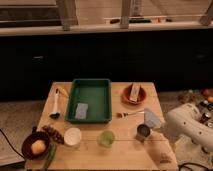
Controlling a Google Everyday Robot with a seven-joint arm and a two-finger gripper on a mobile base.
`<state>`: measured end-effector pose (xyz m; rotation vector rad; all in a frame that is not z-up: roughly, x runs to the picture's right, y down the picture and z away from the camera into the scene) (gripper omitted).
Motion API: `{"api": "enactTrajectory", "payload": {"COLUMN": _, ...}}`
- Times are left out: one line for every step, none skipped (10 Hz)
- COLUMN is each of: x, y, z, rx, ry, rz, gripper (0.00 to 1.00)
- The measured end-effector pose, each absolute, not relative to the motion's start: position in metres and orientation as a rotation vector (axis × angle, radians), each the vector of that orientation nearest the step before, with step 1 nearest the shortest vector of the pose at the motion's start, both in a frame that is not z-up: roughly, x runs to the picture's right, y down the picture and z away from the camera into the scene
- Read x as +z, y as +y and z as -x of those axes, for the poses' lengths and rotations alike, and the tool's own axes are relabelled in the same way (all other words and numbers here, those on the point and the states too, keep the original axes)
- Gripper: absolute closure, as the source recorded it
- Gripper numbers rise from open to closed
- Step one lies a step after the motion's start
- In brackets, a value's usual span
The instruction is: Stack cups into tray
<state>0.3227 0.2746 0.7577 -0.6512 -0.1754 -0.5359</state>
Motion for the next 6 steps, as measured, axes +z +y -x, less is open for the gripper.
{"api": "enactTrajectory", "payload": {"x": 0.758, "y": 0.271, "z": -0.317, "rx": -0.527, "ry": -0.193, "rz": 0.645, "gripper": 0.20}}
{"api": "enactTrajectory", "payload": {"x": 0.758, "y": 0.269, "z": -0.312, "rx": -0.520, "ry": -0.206, "rz": 0.643, "gripper": 0.20}}
{"api": "enactTrajectory", "payload": {"x": 0.758, "y": 0.267, "z": -0.301, "rx": -0.512, "ry": -0.229, "rz": 0.639, "gripper": 0.20}}
{"api": "enactTrajectory", "payload": {"x": 0.760, "y": 0.266, "z": -0.293, "rx": -0.503, "ry": -0.249, "rz": 0.635, "gripper": 0.20}}
{"api": "enactTrajectory", "payload": {"x": 0.761, "y": 0.266, "z": -0.286, "rx": -0.490, "ry": -0.266, "rz": 0.626, "gripper": 0.20}}
{"api": "enactTrajectory", "payload": {"x": 0.763, "y": 0.265, "z": -0.279, "rx": -0.481, "ry": -0.279, "rz": 0.616, "gripper": 0.20}}
